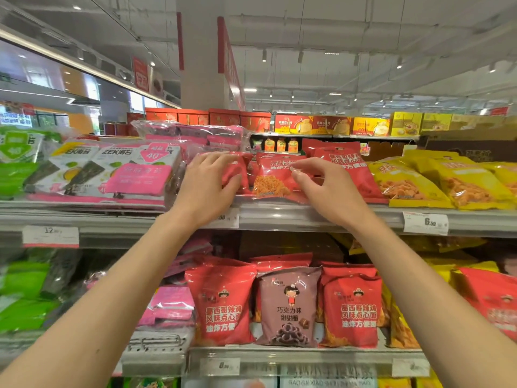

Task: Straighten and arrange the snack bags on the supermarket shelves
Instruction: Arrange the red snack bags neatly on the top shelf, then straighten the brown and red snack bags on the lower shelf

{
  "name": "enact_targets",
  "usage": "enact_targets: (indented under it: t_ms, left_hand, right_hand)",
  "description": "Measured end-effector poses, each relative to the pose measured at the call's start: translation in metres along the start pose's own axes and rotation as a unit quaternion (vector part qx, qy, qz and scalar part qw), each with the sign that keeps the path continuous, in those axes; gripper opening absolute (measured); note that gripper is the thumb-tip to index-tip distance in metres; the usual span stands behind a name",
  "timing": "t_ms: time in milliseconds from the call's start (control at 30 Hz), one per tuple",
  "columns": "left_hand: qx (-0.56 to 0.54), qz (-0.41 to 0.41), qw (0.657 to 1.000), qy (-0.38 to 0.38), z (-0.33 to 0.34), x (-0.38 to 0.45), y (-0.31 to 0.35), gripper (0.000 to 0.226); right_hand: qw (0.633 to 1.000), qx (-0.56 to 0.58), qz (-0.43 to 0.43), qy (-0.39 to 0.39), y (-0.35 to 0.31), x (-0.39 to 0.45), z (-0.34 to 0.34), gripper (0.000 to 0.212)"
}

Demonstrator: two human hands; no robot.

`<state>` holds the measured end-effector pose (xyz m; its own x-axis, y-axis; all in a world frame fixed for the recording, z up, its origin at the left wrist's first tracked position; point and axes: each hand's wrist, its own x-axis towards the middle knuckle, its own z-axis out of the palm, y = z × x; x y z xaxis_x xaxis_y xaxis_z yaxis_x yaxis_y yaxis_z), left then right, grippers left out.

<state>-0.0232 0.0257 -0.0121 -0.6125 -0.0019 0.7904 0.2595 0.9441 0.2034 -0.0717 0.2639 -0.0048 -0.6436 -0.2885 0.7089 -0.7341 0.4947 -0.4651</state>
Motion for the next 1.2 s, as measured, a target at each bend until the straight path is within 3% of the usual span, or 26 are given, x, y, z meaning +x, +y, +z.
enact_targets:
  t_ms: [133, 267, 400, 600, 733, 967, 1200]
  left_hand:
    - [-0.171, -0.022, 0.983, 0.064, -0.004, -0.031, 0.016, 0.032]
    - [-0.31, -0.064, 0.945, 0.079, -0.002, -0.073, 0.023, 0.021]
    - [-0.342, -0.128, 0.927, 0.084, 0.019, -0.122, 0.018, 0.019]
    - [-0.381, -0.274, 0.882, 0.035, 0.071, -0.202, 0.014, 0.015]
    - [-0.395, -0.33, 0.857, 0.01, 0.09, -0.243, 0.015, 0.017]
    - [-0.361, -0.346, 0.866, -0.002, 0.105, -0.256, 0.014, 0.019]
    - [-0.295, -0.309, 0.904, -0.016, 0.114, -0.24, 0.01, 0.026]
  right_hand:
    - [0.993, 0.099, 0.016, 0.064, -0.003, -0.032, -0.008, 0.022]
    - [0.963, 0.255, 0.065, 0.064, 0.007, -0.083, -0.011, 0.015]
    - [0.947, 0.276, 0.143, 0.077, 0.035, -0.138, 0.005, 0.016]
    - [0.918, 0.291, 0.253, 0.088, 0.08, -0.205, 0.04, 0.014]
    - [0.911, 0.282, 0.292, 0.077, 0.099, -0.244, 0.059, 0.015]
    - [0.921, 0.208, 0.329, 0.028, 0.106, -0.258, 0.086, 0.017]
    - [0.945, 0.072, 0.317, -0.04, 0.093, -0.227, 0.118, 0.068]
